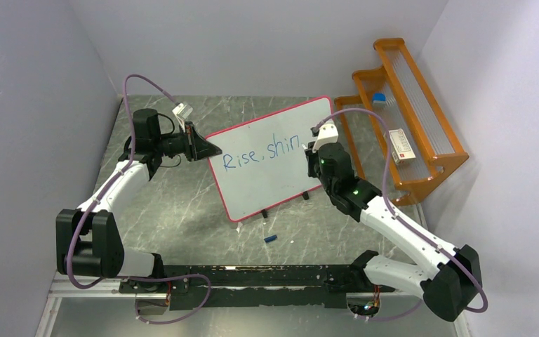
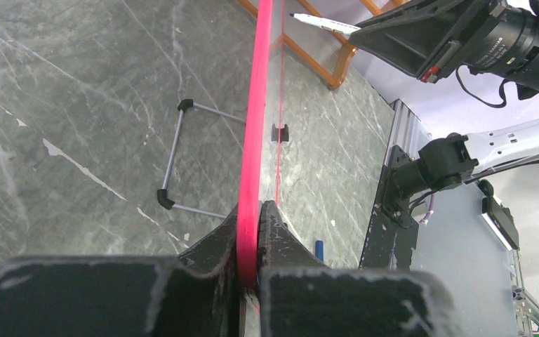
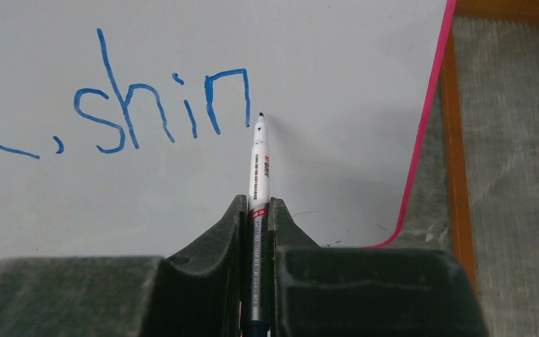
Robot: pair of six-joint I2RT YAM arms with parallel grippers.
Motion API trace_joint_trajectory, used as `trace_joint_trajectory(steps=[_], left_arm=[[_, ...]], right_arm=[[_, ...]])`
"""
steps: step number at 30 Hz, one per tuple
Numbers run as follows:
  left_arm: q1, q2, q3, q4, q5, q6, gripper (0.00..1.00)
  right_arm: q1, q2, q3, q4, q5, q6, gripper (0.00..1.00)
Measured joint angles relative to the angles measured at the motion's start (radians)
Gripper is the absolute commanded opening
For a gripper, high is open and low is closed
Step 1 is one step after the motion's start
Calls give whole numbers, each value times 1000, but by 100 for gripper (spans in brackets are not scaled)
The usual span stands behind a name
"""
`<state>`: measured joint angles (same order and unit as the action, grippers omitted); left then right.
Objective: Write a sentence on the whiteboard
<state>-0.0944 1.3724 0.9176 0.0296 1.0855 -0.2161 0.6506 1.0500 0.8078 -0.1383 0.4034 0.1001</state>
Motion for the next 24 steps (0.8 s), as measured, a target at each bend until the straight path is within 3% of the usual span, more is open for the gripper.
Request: trace_joint_trajectory(steps=[24], left_arm=[[0, 0, 3, -7, 0, 3, 5]], right_arm=[[-40, 51, 16, 52, -31, -9, 0]])
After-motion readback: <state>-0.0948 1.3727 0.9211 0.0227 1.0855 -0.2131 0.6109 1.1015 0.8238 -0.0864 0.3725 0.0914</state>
